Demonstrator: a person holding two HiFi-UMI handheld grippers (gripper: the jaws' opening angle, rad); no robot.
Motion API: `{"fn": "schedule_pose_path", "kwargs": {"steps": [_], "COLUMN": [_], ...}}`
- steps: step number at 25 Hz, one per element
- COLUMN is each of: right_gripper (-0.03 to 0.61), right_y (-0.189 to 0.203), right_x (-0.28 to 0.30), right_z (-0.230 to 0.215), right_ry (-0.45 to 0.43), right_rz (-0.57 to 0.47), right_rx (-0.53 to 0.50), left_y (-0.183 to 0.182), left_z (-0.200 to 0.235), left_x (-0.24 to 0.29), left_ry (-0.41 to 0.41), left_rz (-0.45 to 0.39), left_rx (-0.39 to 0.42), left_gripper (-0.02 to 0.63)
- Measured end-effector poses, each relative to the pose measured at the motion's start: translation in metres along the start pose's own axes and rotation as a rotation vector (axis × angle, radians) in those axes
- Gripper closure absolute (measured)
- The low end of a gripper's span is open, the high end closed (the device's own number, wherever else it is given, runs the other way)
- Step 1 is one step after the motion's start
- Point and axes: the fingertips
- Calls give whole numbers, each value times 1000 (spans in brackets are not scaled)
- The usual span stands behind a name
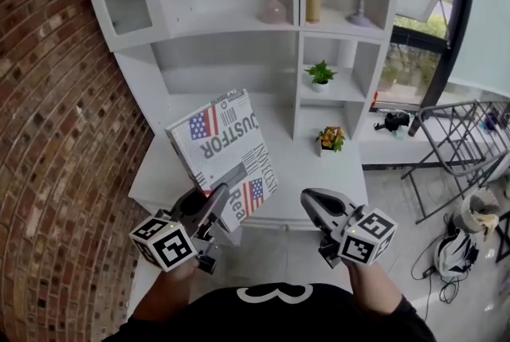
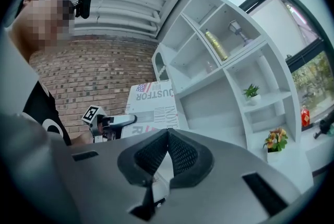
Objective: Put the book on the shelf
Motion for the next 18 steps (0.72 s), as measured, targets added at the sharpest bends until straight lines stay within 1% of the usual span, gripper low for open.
{"fn": "schedule_pose_path", "kwargs": {"steps": [4,10,15,18], "right_gripper": [569,569,569,570], "right_y": [-20,-42,-47,-49], "right_x": [1,5,14,21], "right_z": [-9,-14,-14,-15], "right_ry": [-15,-22,-37,-44], "right_rz": [-24,-47,-39,-42], "right_rx": [-58,-108,-131,-136], "left_y": [-28,-66,-96,-114], "left_z": [-13,-25,-22,-20], "left_x": [13,28,36,45], "left_ry": [6,27,-21,-42], "left_rz": [-55,-122,-194,-211], "left_rx": [58,123,145,176], "left_gripper": [462,462,462,462]}}
Point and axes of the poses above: the fingertips, and each gripper's own axes: x forward along the fingers, z to its left, y out of its underside, and after that the axes turned 15 degrees about -x, right-handed
